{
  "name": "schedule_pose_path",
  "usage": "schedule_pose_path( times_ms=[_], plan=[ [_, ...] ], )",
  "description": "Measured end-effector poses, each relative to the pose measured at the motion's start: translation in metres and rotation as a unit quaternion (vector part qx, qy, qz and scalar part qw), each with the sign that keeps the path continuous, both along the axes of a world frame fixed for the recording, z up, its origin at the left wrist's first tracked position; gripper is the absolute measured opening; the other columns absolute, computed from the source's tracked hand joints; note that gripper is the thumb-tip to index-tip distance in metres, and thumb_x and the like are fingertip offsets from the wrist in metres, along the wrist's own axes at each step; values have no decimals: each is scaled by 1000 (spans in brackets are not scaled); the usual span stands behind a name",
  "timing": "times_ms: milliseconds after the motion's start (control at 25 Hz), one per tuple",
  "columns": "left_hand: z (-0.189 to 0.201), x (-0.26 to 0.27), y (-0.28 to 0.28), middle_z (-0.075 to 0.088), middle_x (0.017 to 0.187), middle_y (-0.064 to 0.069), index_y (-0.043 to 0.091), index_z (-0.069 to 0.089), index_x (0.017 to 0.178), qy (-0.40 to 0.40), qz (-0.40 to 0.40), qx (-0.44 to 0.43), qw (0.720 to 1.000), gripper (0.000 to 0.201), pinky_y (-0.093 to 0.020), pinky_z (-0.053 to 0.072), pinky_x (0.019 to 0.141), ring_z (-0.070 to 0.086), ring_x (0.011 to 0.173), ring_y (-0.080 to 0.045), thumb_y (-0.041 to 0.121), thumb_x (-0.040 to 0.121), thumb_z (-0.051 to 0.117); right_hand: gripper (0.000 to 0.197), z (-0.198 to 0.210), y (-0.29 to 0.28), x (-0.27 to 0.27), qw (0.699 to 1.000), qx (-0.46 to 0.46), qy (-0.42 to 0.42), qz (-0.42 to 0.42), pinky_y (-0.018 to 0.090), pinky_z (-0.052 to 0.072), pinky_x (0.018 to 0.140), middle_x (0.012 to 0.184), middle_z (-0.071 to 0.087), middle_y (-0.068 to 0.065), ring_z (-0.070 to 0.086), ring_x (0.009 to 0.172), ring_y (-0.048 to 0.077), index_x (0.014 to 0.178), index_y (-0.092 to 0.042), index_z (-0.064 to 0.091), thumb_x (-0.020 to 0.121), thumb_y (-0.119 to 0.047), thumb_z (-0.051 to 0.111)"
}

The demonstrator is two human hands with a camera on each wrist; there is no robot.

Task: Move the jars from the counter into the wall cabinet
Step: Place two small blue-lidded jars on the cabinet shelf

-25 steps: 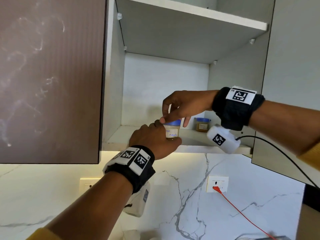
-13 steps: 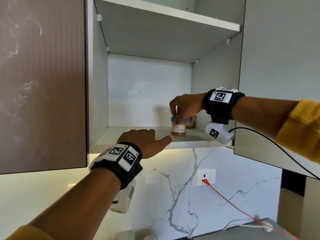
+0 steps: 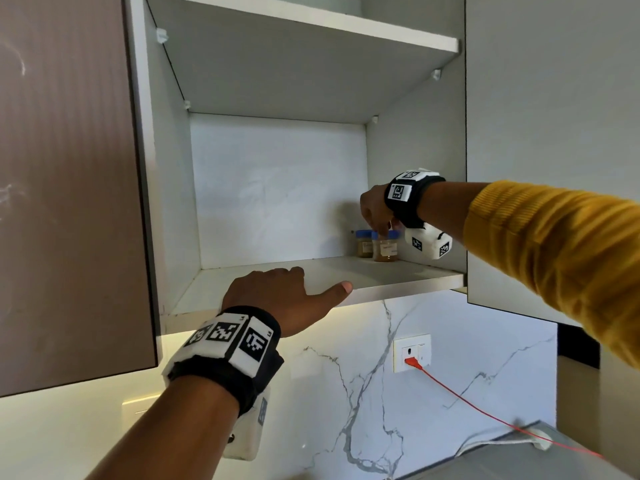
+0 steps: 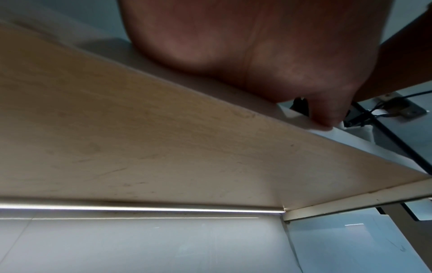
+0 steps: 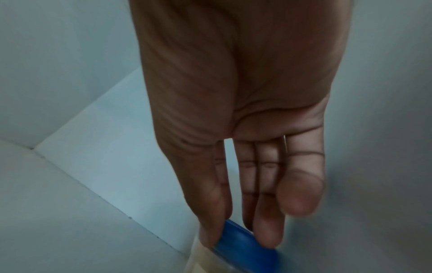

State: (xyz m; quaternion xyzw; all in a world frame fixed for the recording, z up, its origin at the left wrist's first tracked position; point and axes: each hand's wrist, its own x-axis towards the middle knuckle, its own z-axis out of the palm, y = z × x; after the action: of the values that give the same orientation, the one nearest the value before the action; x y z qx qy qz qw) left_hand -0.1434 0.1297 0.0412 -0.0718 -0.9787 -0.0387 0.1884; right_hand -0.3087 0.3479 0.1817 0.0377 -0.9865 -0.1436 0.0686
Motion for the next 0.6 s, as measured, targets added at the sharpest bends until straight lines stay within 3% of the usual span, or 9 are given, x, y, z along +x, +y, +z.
schedule_pose_path(
  times_ms=[120,280,440,600],
  plan=[
    [-2,-2,-1,62,134,6,30,57,124,1,4,1,1000,95,-40,46,95,59,119,-24,98,75,13,26,1,-1,-16,1000,-10,-2,-8,35,64,70,78,76,13,69,64,28,98,-1,81,72,-2,85],
    [-2,-2,0,61,138,5,29,56,129,11,7,-9,1000,98,-40,44,93,57,123,-26,98,75,13,23,0,-4,-24,1000,-6,6,-17,46,65,84,84,81,16,78,80,36,93,-3,82,71,-5,87],
    [-3,-4,0,58,143,5,31,54,135,8,9,-6,1000,100,-41,43,95,56,127,-26,99,74,12,19,-1,-8,-26,1000,18,13,-22,50,65,85,82,81,12,80,85,35,84,-10,84,66,-10,89],
    [-2,-1,1,56,146,7,33,51,140,0,13,-3,1000,100,-40,42,97,54,130,-25,98,75,13,20,-2,-5,-24,999,21,15,-25,53,65,83,81,81,13,80,83,37,81,-9,83,62,-7,88]
  ],
)
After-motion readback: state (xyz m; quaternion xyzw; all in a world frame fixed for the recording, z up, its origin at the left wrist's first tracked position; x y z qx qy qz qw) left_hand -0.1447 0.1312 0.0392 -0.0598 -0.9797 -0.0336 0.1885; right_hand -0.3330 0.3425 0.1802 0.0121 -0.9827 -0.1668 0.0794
